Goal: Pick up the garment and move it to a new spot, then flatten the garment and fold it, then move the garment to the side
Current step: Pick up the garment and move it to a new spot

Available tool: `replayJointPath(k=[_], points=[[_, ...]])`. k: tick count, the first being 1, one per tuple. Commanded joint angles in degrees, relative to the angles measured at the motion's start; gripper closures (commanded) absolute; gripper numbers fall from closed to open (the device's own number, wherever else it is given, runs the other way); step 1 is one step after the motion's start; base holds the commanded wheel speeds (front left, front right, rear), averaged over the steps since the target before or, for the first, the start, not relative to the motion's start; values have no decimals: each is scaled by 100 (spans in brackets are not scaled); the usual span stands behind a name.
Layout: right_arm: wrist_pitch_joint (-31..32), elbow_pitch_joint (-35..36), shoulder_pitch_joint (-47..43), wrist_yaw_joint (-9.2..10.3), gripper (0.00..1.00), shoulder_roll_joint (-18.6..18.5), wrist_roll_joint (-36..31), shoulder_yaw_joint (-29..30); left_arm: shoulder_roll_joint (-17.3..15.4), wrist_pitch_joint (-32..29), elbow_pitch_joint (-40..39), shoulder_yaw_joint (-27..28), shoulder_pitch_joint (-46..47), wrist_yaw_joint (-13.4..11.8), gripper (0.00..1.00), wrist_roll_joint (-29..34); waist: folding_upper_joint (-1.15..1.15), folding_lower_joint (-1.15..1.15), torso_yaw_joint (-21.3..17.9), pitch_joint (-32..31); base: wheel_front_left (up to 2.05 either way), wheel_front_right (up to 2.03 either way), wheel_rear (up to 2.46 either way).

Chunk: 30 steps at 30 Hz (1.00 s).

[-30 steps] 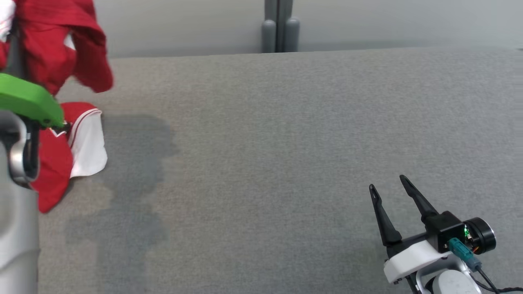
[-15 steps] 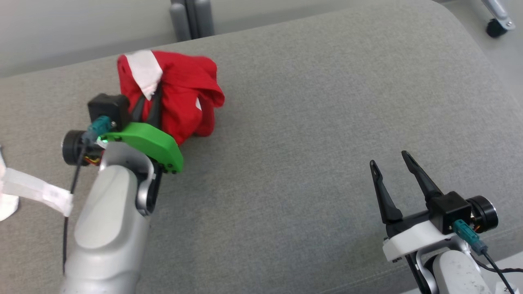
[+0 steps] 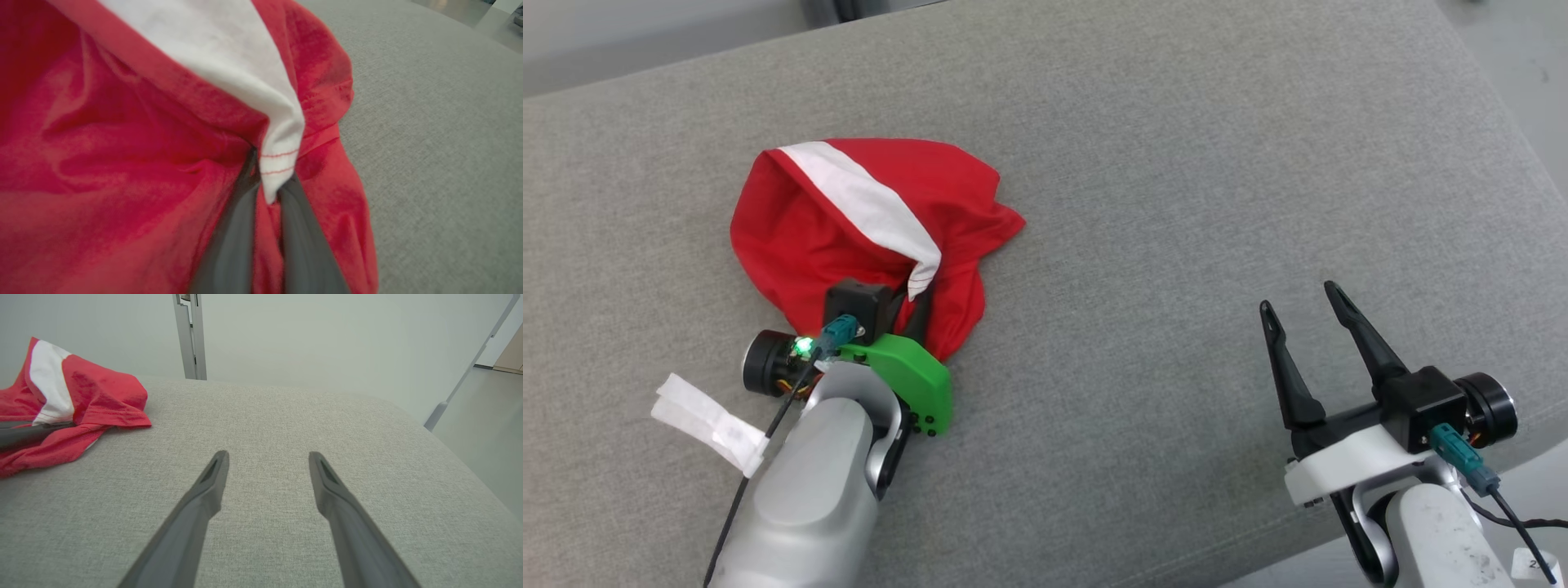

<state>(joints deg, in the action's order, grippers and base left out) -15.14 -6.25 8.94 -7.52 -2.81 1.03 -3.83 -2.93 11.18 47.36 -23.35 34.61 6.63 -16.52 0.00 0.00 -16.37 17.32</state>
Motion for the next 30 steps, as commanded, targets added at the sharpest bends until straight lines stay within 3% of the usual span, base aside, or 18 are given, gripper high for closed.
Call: replayJointPath(k=[1, 2, 3, 15, 30], points=[[-2, 12, 34, 6, 0, -15, -30, 0, -23, 49, 94, -49, 13, 38, 58, -65, 0, 0, 127, -76, 0, 0, 0], [-2, 17, 42, 6, 0, -15, -50, -9, -18, 84, 106, -83, 35, 37, 22, -109, 0, 0, 166, -102, 0, 0, 0], [-2, 15, 51, 7, 0, -17, -64, -14, -14, 129, 103, -141, 72, 39, 0, -149, 0, 0, 212, -136, 0, 0, 0], [-2, -38, -28, 6, 0, -17, -168, 14, -127, 404, -433, -468, -131, 79, 0, -214, 0, 0, 785, -711, 0, 0, 0], [-2, -114, -340, 6, 0, -17, -66, 138, -152, 398, -2260, 559, -2139, -235, 0, -250, 0, 0, 1356, -1504, 0, 0, 0]])
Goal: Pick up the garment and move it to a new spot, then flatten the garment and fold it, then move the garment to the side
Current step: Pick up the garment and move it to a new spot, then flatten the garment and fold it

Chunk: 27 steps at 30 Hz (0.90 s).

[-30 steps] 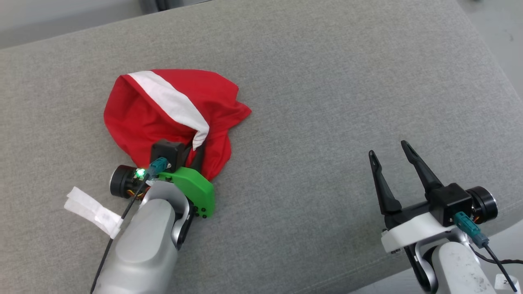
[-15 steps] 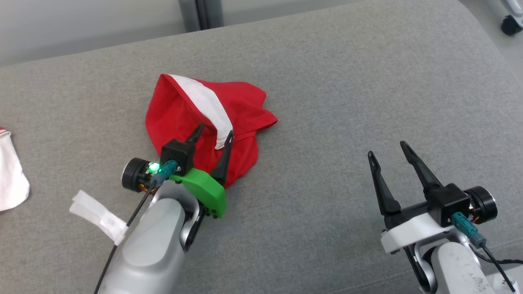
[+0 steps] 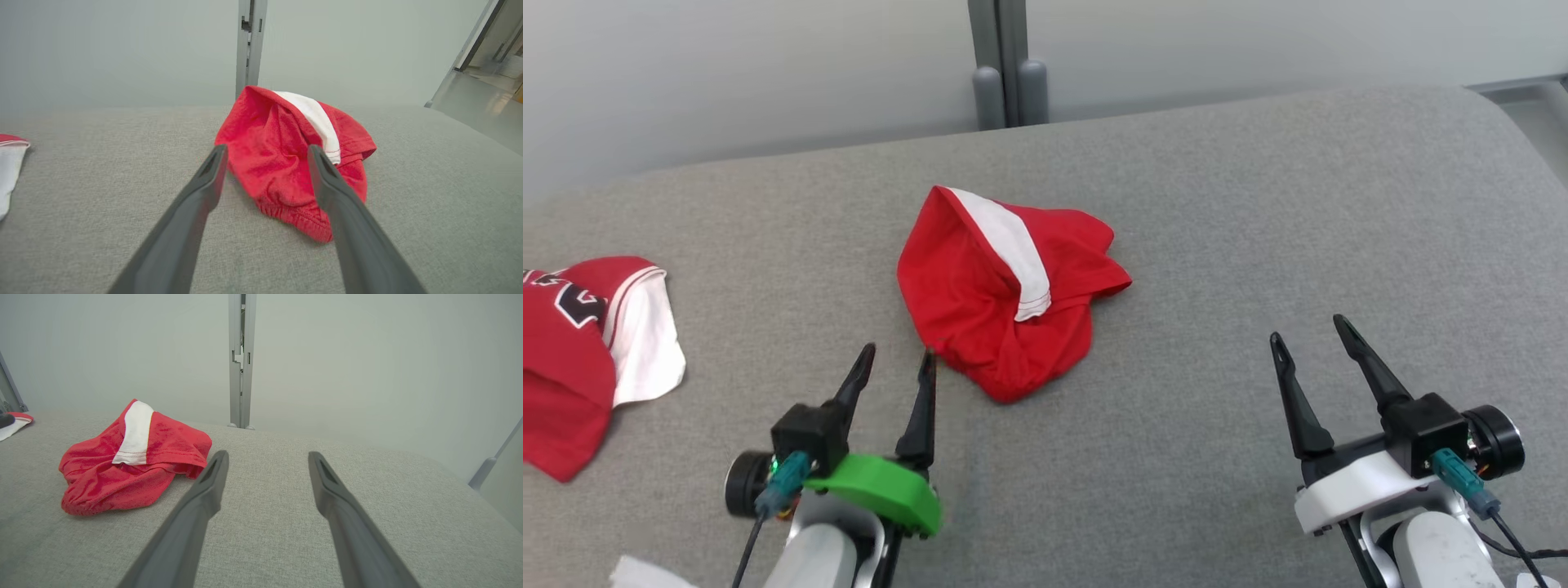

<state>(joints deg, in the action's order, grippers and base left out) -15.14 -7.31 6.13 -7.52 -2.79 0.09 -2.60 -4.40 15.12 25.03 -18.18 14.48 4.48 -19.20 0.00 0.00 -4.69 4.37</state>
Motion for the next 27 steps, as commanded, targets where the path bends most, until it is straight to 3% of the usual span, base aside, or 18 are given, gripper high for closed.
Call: replayJointPath(k=[1, 12, 27], points=[[-2, -19, -83, 6, 0, -19, 33, 14, 6, 4, -117, 143, -267, -20, 0, 17, 0, 0, 206, -244, 0, 0, 0], [-2, -98, -435, 6, 0, -20, 160, 84, 124, 5, -862, 1069, -1484, 62, 0, 30, 0, 0, 310, -426, 0, 0, 0], [-2, -212, -622, 6, 0, -19, 261, 105, 148, 5, -988, 1041, -1774, 12, 0, -85, 0, 0, 271, -459, 0, 0, 0]])
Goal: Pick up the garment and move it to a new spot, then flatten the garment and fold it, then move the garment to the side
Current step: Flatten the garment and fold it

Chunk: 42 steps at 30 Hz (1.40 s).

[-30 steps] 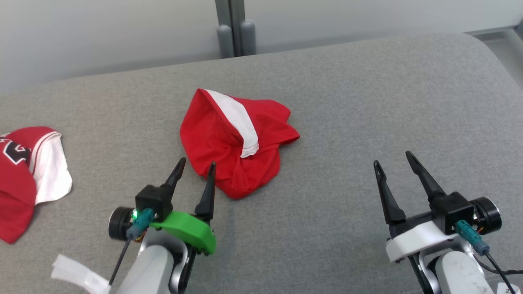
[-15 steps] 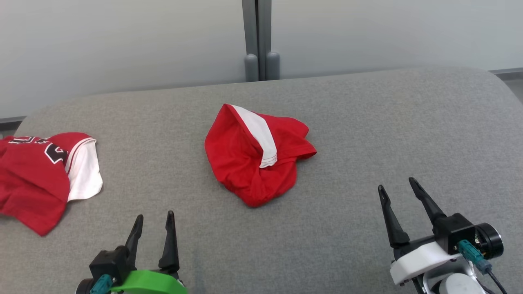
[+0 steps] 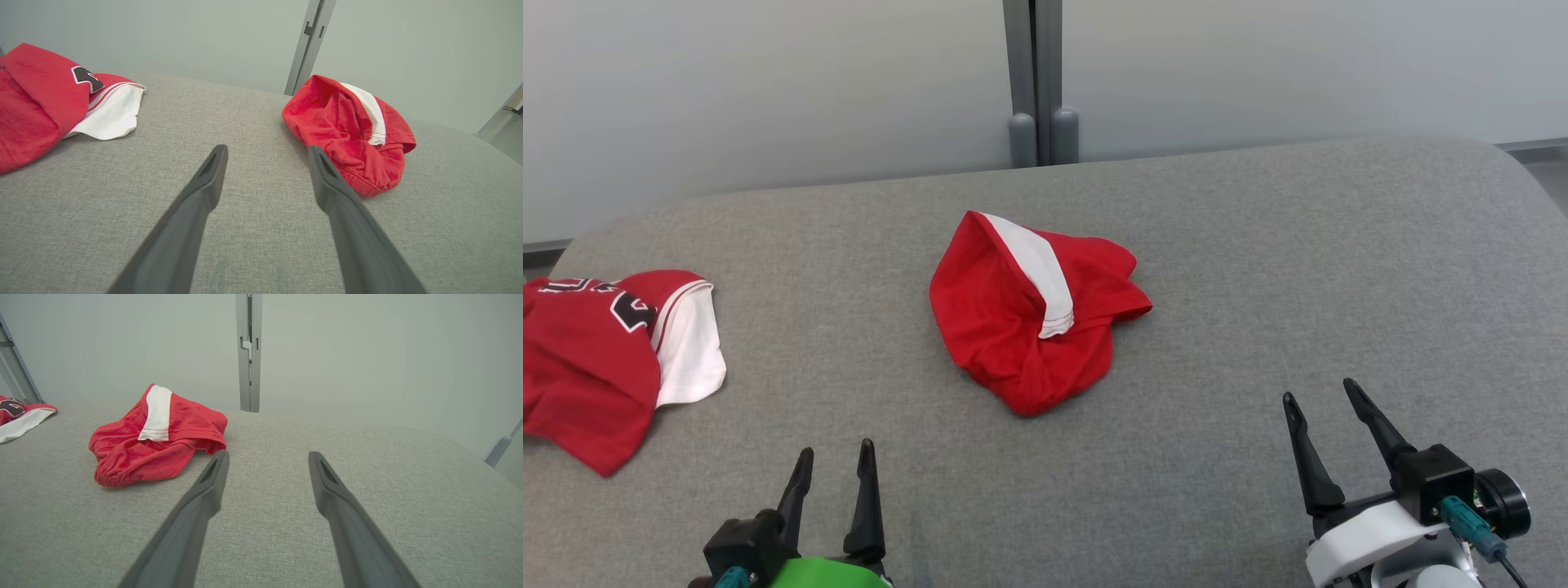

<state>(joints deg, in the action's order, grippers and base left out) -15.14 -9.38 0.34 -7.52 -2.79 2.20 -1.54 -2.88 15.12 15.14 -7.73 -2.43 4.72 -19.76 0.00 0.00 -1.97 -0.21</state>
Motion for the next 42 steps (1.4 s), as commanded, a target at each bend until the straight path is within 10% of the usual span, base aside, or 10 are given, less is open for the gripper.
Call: replayJointPath(k=[1, 26, 42], points=[[-2, 0, -41, 6, 0, -19, 53, -8, -4, 5, 9, -5, -77, -13, 0, -20, 0, 0, -4, -4, 0, 0, 0], [-2, -220, 1103, 7, 0, -19, -472, -381, -6, 4, -59, -452, 421, -4, 0, -115, 0, 0, 795, 705, 0, 0, 0], [-2, -2784, 3338, 7, 0, -25, -1171, -986, -4, 5, -182, -866, 998, -138, 0, -383, 0, 0, 1862, 1680, 0, 0, 0]])
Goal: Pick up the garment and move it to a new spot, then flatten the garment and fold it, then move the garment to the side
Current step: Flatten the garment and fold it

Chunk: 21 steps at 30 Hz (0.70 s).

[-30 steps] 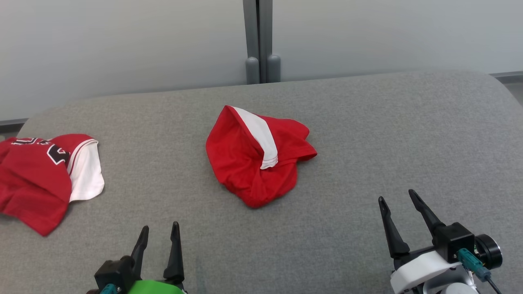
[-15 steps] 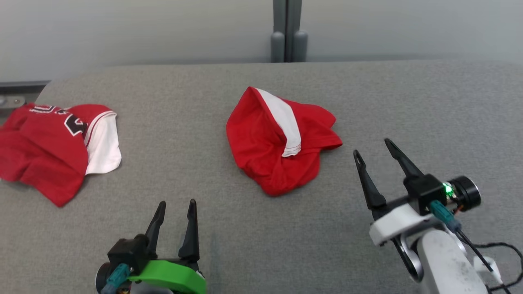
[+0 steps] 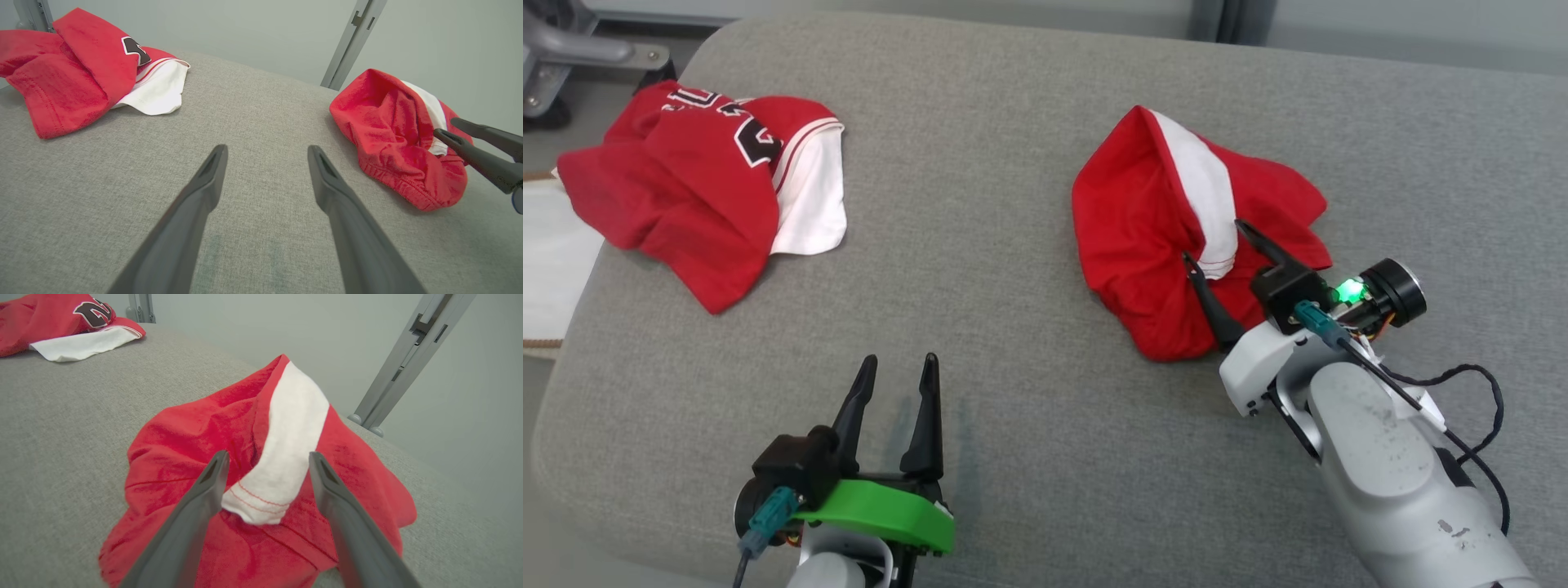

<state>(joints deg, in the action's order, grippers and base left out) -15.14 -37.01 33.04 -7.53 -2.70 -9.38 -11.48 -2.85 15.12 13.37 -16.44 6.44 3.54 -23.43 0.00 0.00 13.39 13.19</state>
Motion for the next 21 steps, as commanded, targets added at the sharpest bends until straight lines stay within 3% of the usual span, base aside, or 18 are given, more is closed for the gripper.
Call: replayJointPath(k=[1, 8, 9, 11, 21], points=[[-2, -136, 137, 8, 0, -37, -80, 7, -8, 5, -4, -8, 127, -29, 0, -23, 0, 0, 344, 371, 0, 0, 0], [2, -919, 554, 8, 2, -33, -792, 569, -8, 5, -38, -83, 160, -109, 0, -108, 0, 0, 366, 482, 0, 0, 0], [1, -960, 587, 8, 54, -37, -823, 637, -8, 5, -30, -85, 164, -106, 0, -120, 0, 0, 346, 481, 0, 0, 0], [1, -992, 634, 8, 100, -37, -800, 689, -8, 5, -19, -76, 159, -107, 0, -138, 0, 0, 292, 467, 0, 0, 0], [-1, -441, 804, 8, 100, -29, -468, 607, -9, 5, 60, -19, 162, -99, 0, -75, 0, 0, -71, 253, 0, 0, 0]])
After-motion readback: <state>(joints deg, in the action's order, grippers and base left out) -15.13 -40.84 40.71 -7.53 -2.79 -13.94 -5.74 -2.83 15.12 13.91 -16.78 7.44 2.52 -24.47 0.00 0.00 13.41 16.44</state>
